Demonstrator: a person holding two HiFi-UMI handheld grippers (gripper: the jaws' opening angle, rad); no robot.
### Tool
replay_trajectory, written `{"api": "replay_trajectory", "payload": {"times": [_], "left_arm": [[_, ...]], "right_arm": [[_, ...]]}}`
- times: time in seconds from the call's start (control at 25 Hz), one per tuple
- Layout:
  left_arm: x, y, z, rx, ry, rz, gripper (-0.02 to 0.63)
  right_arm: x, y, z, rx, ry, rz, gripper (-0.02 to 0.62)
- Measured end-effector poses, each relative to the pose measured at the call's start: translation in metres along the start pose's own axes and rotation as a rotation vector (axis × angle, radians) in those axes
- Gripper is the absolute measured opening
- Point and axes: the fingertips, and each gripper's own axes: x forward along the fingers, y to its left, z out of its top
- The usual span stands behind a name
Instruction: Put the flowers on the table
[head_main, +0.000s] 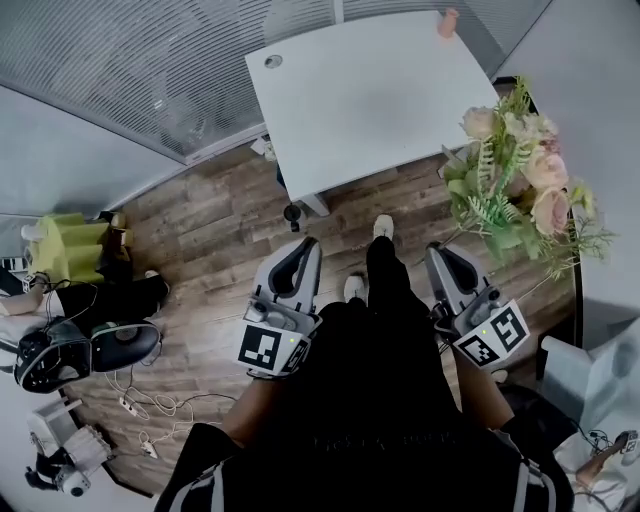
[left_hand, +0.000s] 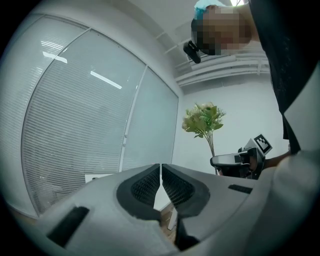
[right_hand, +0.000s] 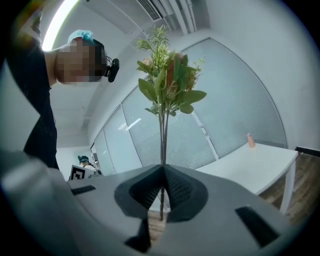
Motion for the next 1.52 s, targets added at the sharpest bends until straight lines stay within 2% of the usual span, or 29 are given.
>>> {"api": "replay_trajectory", "payload": {"times": [0.16,0.36,0.6,0.8,1.08,1.24,1.36,1.52], "left_arm": [[0.021,0.02,0.01,0.037,-0.023,0.005,0.023],[0.048,0.035,0.01,0.012,0.021,0.025,0.023],[0.086,0.055,0.016,0.021,0.022,0.031,0.023],[0.129,0.062,0.019,0.038,0.018,0.029,0.023],[0.207,0.109,0.02,0.032,0.066,0.071,0.023],[0.223,0.095,0.013,0.021,0.081,0.067,0.021],[0.221,0.093,0.014,0.067,0.064,0.102,0.02],[0.219,0.095,0.015,0.07,0.061,0.138,0.02]], "right_arm": [[0.029,-0.015,0.012,0.015,0.002,0.021,0.034],[0.06,-0.036,0.021,-0.001,0.016,0.049,0.034],[0.092,-0.065,0.03,0.024,0.035,0.06,0.034],[0.114,-0.1,0.041,0.026,0.054,0.079,0.034],[0.188,-0.158,0.057,0.021,0.109,0.125,0.034],[0.185,-0.171,0.051,0.017,0.12,0.13,0.034],[0.183,-0.171,0.05,0.022,0.13,0.141,0.034],[0.18,-0.175,0.051,0.023,0.159,0.157,0.034]]}}
